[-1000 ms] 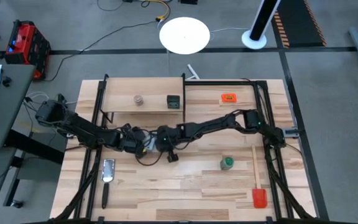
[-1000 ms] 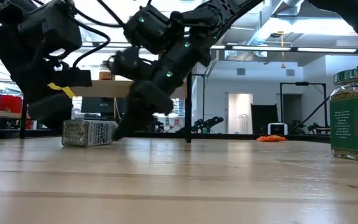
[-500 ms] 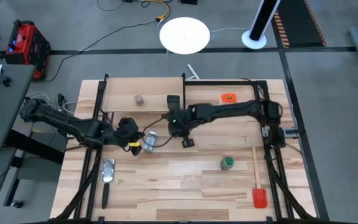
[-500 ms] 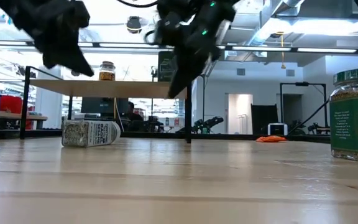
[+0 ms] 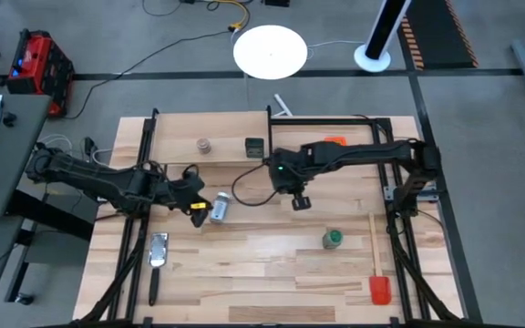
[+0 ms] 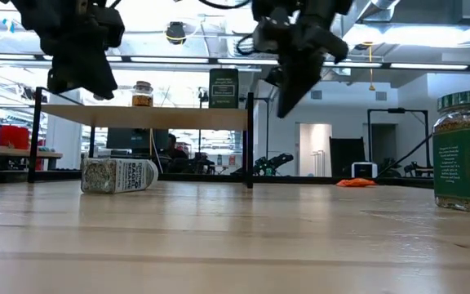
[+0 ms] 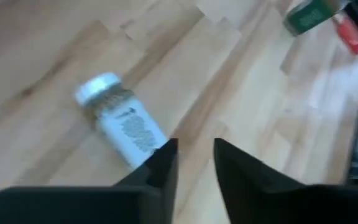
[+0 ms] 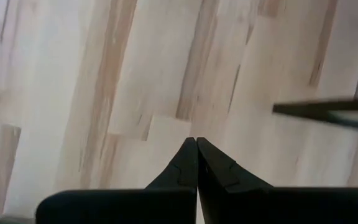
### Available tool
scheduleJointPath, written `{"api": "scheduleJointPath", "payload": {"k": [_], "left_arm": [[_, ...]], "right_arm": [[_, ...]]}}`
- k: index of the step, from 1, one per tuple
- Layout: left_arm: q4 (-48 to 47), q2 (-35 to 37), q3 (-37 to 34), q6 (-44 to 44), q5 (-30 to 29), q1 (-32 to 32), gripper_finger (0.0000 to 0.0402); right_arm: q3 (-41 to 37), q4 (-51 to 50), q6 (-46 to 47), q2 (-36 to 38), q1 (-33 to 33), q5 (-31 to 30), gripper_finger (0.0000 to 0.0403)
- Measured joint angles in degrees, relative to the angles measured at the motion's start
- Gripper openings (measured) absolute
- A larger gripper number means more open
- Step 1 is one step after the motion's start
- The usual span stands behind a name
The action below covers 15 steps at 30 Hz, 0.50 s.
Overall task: Shelf spices
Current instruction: Put the white seasoning bottle on the shelf
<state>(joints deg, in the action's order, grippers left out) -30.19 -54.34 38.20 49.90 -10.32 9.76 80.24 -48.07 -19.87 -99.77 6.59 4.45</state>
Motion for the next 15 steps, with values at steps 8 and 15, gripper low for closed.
{"api": "scheduleJointPath", "payload": {"k": [8, 15], "left_arm": [[0.74, -2.49, 0.0, 6.53, -3.9, -3.69, 0.0223], [3.29, -7.71, 0.0, 7.18, -3.83, -6.41, 0.0255]], "right_arm": [[-6.99, 0.39, 1.77, 5.0, -0.07, 0.02, 0.0003], [-7.53, 0.65, 1.54, 5.36, -0.07, -0.2, 0.0003]]}}
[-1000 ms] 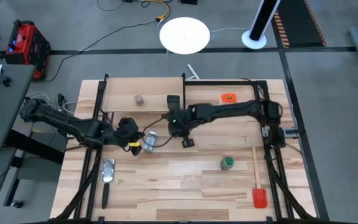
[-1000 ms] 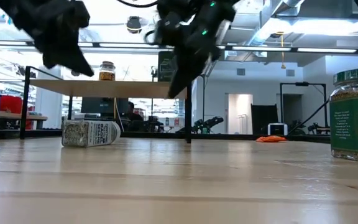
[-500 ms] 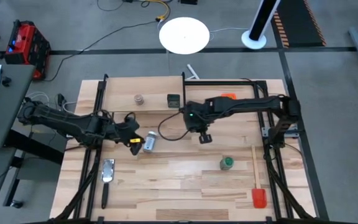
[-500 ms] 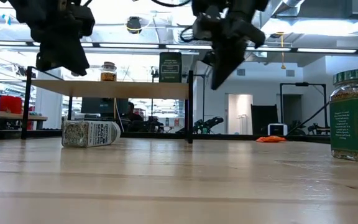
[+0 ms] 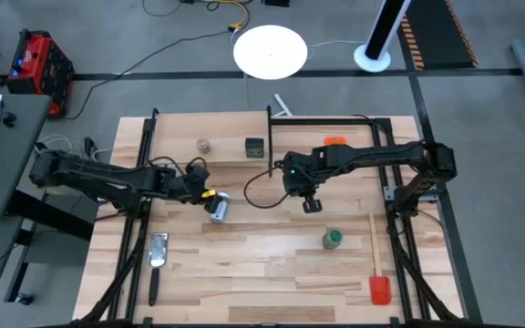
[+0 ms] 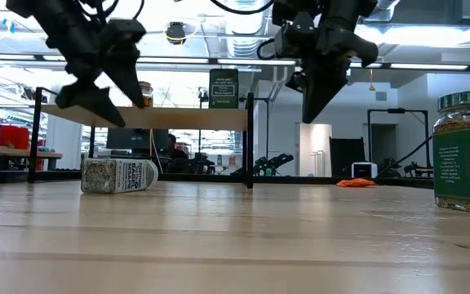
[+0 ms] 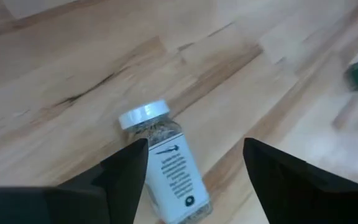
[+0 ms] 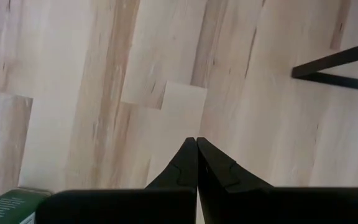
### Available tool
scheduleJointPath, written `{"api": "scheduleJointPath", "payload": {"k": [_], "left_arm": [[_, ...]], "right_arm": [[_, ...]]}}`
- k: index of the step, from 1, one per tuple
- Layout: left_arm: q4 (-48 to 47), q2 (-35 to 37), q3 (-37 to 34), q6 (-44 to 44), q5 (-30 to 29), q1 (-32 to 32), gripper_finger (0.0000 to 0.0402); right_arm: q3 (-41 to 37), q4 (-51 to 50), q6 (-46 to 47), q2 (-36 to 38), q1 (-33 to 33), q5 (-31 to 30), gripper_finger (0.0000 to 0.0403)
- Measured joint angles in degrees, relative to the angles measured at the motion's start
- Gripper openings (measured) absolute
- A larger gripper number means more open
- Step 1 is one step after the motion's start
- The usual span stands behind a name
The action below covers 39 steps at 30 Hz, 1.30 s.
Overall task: Shelf spices
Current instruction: Put the white seasoning bottle on the shelf
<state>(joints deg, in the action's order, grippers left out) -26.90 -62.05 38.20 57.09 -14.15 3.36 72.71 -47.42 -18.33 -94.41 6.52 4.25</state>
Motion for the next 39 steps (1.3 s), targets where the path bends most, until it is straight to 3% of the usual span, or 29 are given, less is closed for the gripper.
{"api": "scheduleJointPath", "payload": {"k": [28, 39], "left_arm": [[3.84, -13.08, -0.11, -1.06, 1.3, -0.07, 0.0254], [4.84, -13.08, -0.11, 1.32, 0.06, 0.46, 0.0254]], "right_arm": [[-0.01, 4.18, -0.08, -0.02, -0.07, -0.04, 0.0004], [-7.53, 11.1, 1.56, -0.09, -0.11, -0.04, 0.0004]]}}
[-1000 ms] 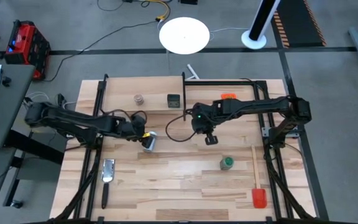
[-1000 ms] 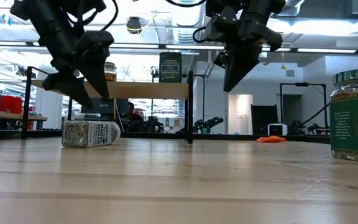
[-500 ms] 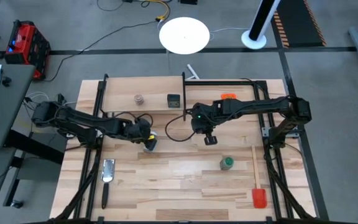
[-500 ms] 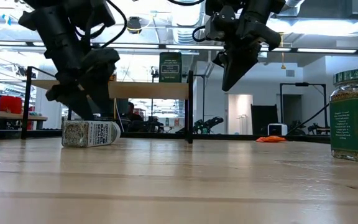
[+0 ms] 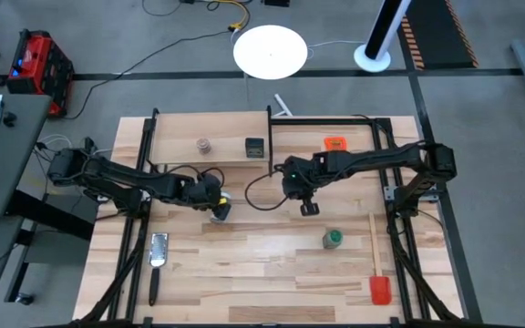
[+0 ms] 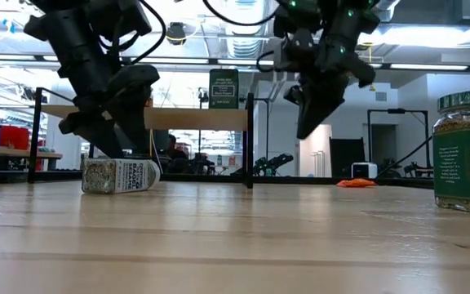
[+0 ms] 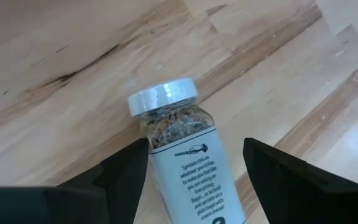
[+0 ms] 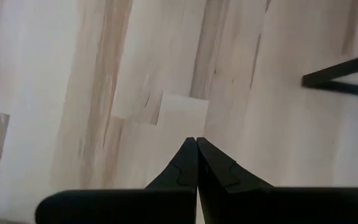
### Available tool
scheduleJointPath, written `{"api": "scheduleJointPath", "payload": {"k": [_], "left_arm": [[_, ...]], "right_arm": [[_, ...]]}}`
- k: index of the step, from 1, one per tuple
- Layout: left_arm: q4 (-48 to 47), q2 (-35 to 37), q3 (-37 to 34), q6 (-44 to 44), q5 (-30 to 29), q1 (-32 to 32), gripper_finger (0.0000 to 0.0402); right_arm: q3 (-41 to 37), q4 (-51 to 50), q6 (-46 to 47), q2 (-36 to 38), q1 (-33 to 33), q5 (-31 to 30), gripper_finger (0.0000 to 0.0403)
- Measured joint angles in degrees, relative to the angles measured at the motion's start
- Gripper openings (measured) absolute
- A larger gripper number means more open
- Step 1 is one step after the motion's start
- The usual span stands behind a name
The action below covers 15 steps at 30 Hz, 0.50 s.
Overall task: Shelf spices
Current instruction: Put the white seasoning bottle on the shelf
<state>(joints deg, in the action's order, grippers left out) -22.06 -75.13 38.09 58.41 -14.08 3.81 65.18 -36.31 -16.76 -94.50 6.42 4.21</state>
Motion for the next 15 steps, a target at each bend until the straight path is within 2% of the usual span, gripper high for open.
{"api": "scheduleJointPath", "payload": {"k": [9, 15], "left_arm": [[0.49, 0.0, 0.02, 0.1, -0.63, 0.0, 0.0254], [0.53, 0.0, 0.02, -1.67, -0.91, 0.0, 0.0254]], "right_arm": [[-1.81, 2.1, 0.78, -0.04, -0.87, -6.85, 0.0004], [-1.79, 5.55, -0.27, -0.02, -1.6, -7.28, 0.0004]]}}
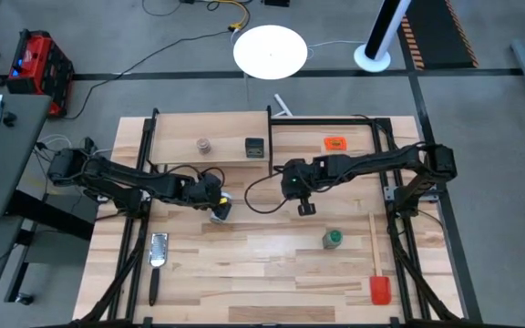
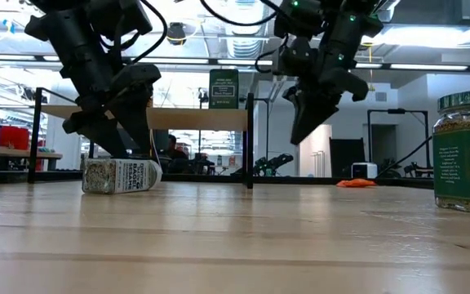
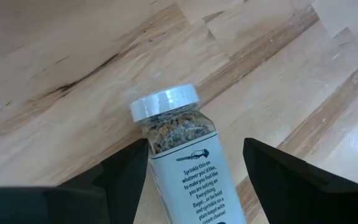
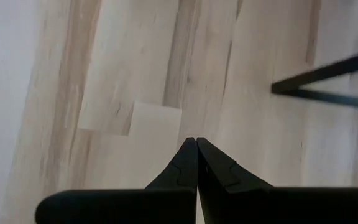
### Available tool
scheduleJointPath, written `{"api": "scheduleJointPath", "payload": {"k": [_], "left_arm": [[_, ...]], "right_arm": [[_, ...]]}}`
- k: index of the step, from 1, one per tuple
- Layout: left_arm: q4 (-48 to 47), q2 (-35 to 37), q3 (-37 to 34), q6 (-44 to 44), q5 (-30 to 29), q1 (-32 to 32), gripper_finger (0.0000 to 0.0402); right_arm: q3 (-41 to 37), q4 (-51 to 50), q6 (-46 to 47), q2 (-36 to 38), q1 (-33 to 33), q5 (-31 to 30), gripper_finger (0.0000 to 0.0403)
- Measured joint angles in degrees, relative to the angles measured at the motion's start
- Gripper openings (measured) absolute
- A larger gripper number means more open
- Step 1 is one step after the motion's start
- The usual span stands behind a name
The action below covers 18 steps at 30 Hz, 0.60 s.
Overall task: Shelf spices
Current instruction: Put the white seasoning bottle on the shelf
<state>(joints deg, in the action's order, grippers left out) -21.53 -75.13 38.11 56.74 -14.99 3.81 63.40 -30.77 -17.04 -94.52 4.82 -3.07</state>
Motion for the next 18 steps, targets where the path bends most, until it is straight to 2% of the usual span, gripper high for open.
{"api": "scheduleJointPath", "payload": {"k": [14, 18], "left_arm": [[-0.99, 0.0, 0.02, 1.44, -3.18, 1.05, 0.0254], [-1.75, 0.0, 0.02, 2.13, -3.18, 2.12, 0.0254]], "right_arm": [[-0.03, 5.33, -1.63, 0.0, -0.7, 0.0, 0.0004], [-3.12, 11.01, -2.89, 0.09, -1.55, 0.04, 0.0004]]}}
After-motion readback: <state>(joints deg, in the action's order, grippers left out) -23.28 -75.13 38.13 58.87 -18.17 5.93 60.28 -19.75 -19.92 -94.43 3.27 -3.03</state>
